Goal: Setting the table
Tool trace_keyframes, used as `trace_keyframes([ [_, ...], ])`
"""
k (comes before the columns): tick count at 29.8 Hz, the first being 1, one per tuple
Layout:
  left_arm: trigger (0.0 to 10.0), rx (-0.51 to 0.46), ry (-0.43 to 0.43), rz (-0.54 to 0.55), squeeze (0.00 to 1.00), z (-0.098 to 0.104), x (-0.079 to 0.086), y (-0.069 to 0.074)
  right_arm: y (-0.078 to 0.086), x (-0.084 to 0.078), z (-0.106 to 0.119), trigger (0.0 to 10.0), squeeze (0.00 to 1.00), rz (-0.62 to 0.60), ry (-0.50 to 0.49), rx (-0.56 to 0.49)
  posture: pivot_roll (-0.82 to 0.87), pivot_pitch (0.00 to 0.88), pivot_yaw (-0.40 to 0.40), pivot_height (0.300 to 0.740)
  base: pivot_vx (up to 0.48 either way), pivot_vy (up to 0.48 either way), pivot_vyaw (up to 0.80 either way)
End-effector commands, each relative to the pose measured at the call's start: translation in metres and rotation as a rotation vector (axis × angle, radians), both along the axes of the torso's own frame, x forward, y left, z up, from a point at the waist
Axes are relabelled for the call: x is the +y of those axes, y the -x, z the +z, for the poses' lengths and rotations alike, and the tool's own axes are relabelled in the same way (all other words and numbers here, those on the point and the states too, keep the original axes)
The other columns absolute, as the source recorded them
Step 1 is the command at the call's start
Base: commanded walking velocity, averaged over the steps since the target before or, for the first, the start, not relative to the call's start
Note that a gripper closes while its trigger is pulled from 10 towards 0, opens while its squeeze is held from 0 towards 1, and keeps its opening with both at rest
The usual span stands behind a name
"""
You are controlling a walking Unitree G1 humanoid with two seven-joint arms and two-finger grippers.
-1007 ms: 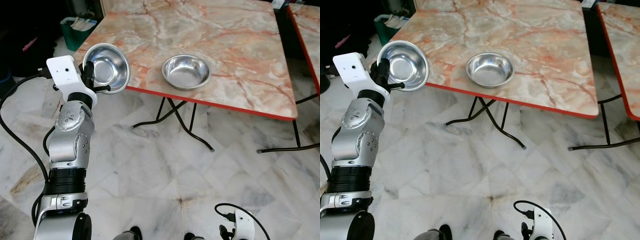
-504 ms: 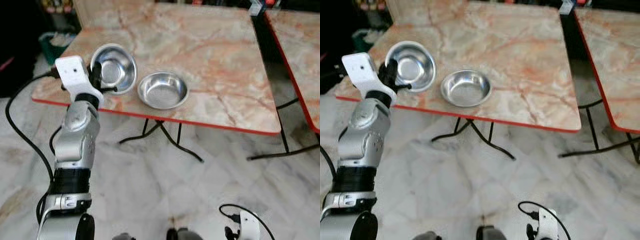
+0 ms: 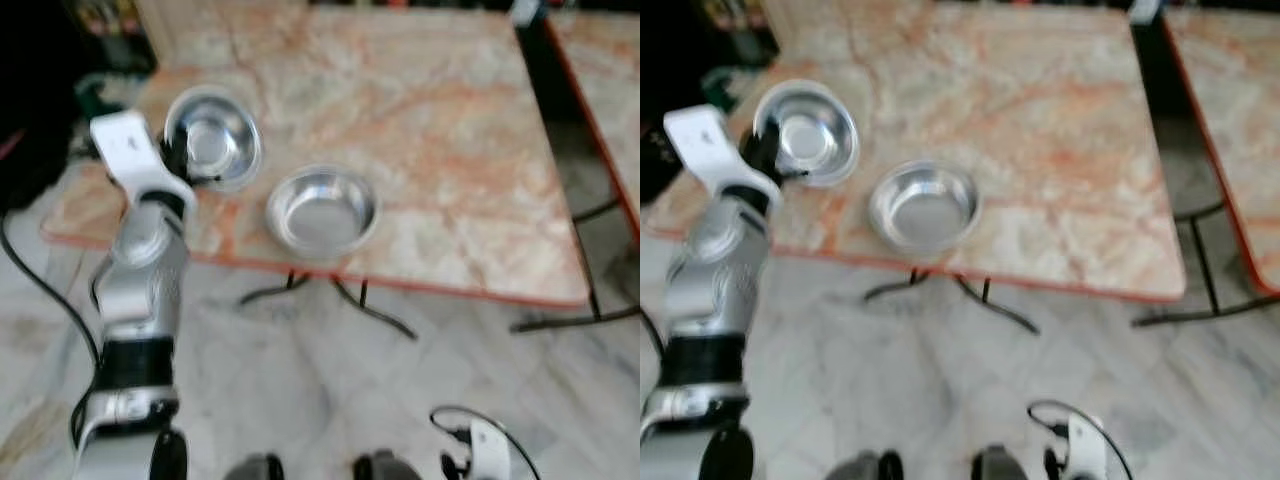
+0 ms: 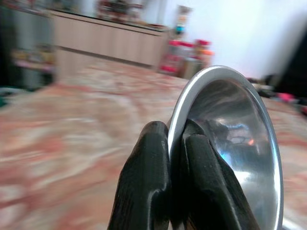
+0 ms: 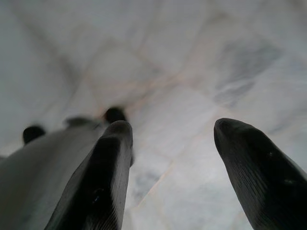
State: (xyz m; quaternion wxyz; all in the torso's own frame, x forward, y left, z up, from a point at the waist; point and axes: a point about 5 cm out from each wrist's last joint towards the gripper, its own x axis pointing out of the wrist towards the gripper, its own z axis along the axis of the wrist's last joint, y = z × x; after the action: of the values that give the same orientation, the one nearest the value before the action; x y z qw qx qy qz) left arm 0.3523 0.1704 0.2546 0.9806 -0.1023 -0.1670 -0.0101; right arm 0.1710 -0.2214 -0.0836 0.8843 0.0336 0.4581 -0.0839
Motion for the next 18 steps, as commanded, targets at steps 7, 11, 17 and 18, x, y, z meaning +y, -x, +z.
trace_keyframes([
  [7, 10.0, -0.011, -0.001, -0.006, 0.00, 0.0034, 0.0028, 0.0024, 0.0100, 0.0067, -0.0059, 10.0, 0.00, 0.005, -0.021, 0.035, 0.01, 0.206, -0.020, 0.740, 0.000, 0.000, -0.43],
  [11, 10.0, -0.005, 0.001, -0.023, 0.00, 0.0027, 0.0013, 0.0024, 0.0096, 0.0064, -0.0056, 10.0, 0.00, -0.001, -0.023, 0.027, 0.01, 0.205, -0.021, 0.740, 0.000, 0.000, 0.00],
  [17, 10.0, 0.002, 0.009, -0.039, 0.00, 0.0018, -0.0005, 0.0025, 0.0101, 0.0067, -0.0059, 10.0, 0.00, 0.000, -0.025, 0.034, 0.01, 0.204, -0.021, 0.740, 0.000, 0.000, 0.00],
  [18, 10.0, 0.002, 0.009, -0.039, 0.00, 0.0018, -0.0005, 0.0025, 0.0101, 0.0067, -0.0059, 10.0, 0.00, 0.000, -0.025, 0.034, 0.01, 0.204, -0.021, 0.740, 0.000, 0.000, 0.00],
])
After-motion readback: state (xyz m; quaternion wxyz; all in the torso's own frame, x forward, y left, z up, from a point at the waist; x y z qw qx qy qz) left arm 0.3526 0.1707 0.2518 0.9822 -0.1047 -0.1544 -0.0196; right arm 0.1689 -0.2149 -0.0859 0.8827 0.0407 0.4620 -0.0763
